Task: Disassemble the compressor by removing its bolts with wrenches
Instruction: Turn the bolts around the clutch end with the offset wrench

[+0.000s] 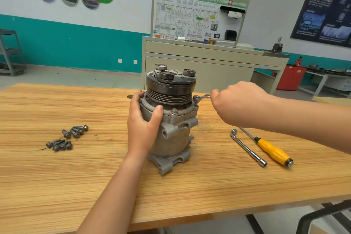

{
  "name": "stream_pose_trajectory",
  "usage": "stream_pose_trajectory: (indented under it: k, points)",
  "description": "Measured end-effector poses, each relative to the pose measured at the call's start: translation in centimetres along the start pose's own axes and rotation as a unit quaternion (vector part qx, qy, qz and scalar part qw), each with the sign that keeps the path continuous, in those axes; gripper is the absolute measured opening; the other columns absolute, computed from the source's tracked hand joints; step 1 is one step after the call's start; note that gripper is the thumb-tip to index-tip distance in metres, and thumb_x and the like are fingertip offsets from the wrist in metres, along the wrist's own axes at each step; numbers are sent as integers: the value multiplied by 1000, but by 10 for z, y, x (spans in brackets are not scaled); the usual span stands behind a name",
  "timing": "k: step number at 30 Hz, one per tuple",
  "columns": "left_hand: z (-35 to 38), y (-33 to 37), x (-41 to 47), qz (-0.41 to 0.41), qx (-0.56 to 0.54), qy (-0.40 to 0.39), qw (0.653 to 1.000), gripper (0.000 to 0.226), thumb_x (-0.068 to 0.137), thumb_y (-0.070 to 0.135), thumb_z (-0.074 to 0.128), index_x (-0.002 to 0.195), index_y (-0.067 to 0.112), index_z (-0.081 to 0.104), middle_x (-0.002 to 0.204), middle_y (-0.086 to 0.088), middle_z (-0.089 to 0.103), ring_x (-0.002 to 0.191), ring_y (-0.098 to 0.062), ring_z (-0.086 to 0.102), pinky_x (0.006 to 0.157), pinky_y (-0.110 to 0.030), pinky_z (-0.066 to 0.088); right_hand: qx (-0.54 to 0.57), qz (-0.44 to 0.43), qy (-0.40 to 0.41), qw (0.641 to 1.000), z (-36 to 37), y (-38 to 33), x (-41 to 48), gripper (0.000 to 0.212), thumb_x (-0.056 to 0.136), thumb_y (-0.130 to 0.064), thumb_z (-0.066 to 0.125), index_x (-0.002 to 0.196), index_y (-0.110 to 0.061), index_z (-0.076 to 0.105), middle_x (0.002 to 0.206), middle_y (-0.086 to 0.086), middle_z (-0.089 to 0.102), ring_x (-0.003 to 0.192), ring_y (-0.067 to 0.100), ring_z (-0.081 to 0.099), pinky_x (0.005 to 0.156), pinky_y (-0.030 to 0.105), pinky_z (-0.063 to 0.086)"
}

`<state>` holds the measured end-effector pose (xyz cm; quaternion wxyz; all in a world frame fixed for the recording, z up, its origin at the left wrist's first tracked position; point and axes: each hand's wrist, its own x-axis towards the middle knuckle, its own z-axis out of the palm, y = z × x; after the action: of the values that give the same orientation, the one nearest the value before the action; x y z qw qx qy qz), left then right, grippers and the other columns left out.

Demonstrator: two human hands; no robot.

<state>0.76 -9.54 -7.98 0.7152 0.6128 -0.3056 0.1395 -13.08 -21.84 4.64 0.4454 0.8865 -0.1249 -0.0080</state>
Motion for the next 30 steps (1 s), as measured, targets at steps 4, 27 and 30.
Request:
stream_pose_trajectory:
  k: [4, 27, 30]
  points:
    - [0, 0, 0, 2, -3, 3, 1000, 65, 66, 56, 45, 124, 26, 41, 108, 30, 45, 95, 27, 43, 74, 6, 30, 55, 2, -7, 998, 7, 4, 0, 9, 95, -19, 32, 93, -11, 36, 56, -2, 36, 45, 11, 35, 38, 23, 26]
    - [2, 0, -1, 11, -7, 7, 1000, 60, 67, 55, 46, 121, 29, 39, 108, 29, 45, 95, 27, 42, 74, 6, 30, -34, -46, 84, 995, 21, 10, 3, 33, 95, -17, 27, 124, -2, 33, 48, 0, 31, 37, 16, 29, 37, 23, 19]
    - [1, 1, -1, 14, -9, 4, 1000, 60, 68, 55, 46, 121, 28, 39, 108, 30, 44, 96, 29, 41, 74, 6, 29, 38, -58, 83, 994, 23, 19, 6, 23, 95, -29, 27, 103, -11, 39, 49, -3, 35, 40, 13, 32, 39, 24, 19]
